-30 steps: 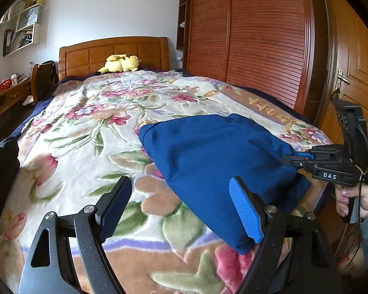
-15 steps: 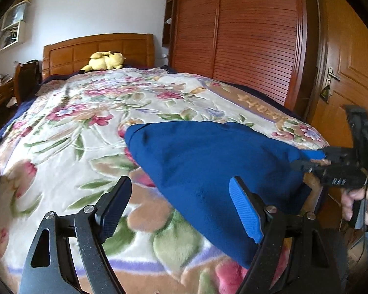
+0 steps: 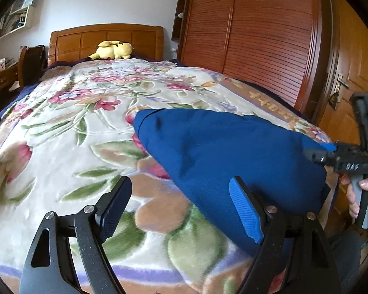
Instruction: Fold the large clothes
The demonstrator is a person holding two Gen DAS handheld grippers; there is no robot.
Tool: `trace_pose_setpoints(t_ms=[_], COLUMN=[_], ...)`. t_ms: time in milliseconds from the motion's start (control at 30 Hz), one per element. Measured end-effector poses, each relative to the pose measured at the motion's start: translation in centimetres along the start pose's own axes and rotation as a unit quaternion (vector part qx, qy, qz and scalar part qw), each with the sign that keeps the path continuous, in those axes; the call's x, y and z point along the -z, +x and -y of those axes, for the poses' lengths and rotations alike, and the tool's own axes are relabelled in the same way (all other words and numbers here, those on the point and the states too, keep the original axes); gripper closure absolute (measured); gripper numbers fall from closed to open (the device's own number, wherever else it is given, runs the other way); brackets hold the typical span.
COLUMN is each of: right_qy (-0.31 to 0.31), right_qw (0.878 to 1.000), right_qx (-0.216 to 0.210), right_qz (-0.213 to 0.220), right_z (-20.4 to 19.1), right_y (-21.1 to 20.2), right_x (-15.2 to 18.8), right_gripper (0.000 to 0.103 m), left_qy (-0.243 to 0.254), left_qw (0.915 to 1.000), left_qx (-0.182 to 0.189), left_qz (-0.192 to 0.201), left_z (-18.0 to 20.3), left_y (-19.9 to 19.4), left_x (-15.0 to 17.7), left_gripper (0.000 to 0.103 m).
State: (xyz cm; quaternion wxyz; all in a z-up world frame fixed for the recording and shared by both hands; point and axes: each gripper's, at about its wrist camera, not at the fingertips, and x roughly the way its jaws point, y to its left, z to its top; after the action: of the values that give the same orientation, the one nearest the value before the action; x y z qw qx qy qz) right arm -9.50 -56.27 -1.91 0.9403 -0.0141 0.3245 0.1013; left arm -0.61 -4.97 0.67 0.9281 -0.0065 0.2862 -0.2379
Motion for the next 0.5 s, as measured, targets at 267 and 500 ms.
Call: trace_pose_setpoints(t_ms=[267, 500], right_qy=[0.061, 0.065], right_qw=[0.997, 0.996], right_qx=[-0.032, -0.049], right_qz=[-0.033, -0.041], right_z=[1.2, 1.3], right_y=[2.7, 3.2], right_x=[3.0, 3.6], right_gripper=[0.013, 0.014], left_qy=[0.021, 0.021], left_qw=[0.9992, 0.9981], left_qx=[-0.030, -0.033], left_qz=[-0.016, -0.047], left_z=[-1.1, -2.8], left_y=[2.0, 7.6], left_x=[-1.8, -4.9], left_gripper=[0.021, 0.021])
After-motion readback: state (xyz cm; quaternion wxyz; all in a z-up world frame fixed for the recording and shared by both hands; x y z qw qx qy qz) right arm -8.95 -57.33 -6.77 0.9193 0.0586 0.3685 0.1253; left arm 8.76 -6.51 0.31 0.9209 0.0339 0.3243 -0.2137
